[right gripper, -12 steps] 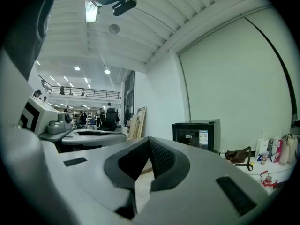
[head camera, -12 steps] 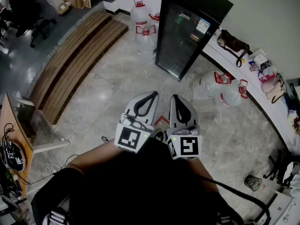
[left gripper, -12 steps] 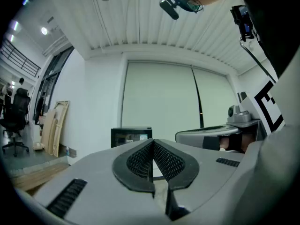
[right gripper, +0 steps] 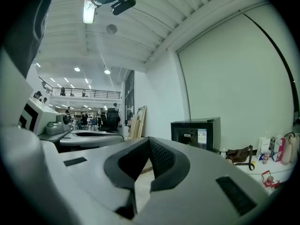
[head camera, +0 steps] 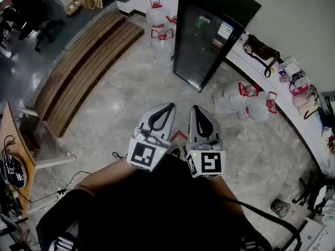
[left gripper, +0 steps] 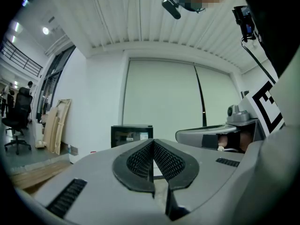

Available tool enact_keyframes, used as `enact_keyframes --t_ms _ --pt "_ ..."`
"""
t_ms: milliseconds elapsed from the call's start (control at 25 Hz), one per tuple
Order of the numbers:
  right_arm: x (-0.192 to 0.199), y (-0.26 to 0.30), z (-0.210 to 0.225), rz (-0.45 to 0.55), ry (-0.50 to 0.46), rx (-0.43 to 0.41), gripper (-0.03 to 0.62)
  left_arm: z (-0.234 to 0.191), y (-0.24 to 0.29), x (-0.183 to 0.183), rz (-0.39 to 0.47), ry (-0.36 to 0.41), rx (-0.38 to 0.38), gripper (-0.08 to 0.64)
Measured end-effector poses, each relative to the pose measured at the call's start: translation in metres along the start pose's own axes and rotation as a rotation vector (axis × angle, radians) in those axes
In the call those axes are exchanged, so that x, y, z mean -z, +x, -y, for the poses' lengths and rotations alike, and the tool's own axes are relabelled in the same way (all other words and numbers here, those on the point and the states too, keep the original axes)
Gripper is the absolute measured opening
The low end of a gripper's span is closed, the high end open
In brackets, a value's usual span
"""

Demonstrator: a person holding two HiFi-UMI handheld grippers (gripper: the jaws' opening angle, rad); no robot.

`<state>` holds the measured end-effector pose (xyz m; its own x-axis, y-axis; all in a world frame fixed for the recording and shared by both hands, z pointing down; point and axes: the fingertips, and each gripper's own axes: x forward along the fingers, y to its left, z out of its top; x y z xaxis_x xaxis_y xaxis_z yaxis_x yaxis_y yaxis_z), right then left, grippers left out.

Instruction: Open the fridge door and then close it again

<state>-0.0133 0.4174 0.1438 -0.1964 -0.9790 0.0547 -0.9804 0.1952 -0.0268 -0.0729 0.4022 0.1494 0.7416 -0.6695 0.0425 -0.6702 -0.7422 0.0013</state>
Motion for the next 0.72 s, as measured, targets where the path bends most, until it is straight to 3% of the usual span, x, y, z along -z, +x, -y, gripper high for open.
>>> enact_keyframes --t_ms 400,720 --pt "0.015 0.034 0.044 -0.017 0.034 0.007 0.015 -0.035 0.041 0.019 -0.024 -0.024 -0.065 0.009" --pt "0.020 0.148 0.063 -0.041 0.030 0.042 0.015 -0.116 0.112 0.033 -0.039 -0.037 -0.032 0.009"
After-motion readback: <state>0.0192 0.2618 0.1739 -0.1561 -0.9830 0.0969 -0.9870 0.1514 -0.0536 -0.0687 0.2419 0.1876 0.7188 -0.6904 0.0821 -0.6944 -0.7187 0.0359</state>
